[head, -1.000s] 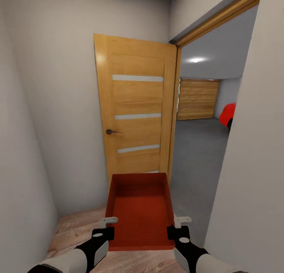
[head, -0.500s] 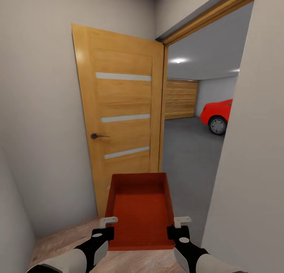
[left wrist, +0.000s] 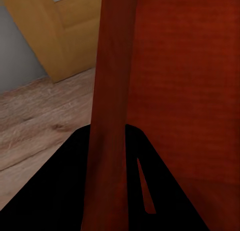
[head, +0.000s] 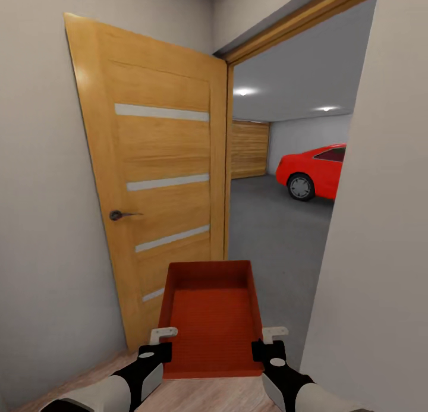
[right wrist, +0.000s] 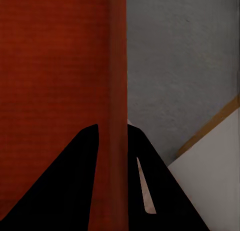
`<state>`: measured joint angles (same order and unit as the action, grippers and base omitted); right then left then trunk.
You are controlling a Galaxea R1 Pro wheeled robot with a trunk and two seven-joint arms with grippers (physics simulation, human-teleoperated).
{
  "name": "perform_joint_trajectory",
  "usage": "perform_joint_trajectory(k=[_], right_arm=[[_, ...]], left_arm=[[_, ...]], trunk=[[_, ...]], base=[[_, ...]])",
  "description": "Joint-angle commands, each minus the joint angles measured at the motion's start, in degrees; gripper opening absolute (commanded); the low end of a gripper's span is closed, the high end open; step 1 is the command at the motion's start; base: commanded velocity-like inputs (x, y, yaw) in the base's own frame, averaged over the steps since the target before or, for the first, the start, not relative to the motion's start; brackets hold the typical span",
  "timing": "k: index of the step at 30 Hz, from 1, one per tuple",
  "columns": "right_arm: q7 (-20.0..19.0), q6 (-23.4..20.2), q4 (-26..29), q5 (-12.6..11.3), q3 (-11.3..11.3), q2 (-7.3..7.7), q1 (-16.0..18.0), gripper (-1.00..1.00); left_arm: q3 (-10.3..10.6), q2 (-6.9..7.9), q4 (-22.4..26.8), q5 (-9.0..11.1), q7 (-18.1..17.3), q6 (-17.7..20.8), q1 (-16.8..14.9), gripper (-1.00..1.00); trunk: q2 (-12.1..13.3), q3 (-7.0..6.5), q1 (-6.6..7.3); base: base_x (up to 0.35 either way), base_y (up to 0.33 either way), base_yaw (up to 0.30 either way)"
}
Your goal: Move the two storage containers from the living room to the garage. In the garage, place one container on the floor and stack the other container on top of it (either order is fine).
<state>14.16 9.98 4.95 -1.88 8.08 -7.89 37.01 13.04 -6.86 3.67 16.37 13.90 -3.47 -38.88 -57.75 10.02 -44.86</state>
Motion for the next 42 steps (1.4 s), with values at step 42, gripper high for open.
perform_joint_trajectory(k=[42], right_arm=[[-0.28,-0.05,-0.2,-0.49,-2.71,-0.02,0.04,-1.0]], left_arm=[[-2.49,1.33,0.28,-0.2,0.07,-1.19,-0.05,-1.0]], trunk=[[-0.06,0.08,-0.03]], base=[[0.174,0.158,-0.232]])
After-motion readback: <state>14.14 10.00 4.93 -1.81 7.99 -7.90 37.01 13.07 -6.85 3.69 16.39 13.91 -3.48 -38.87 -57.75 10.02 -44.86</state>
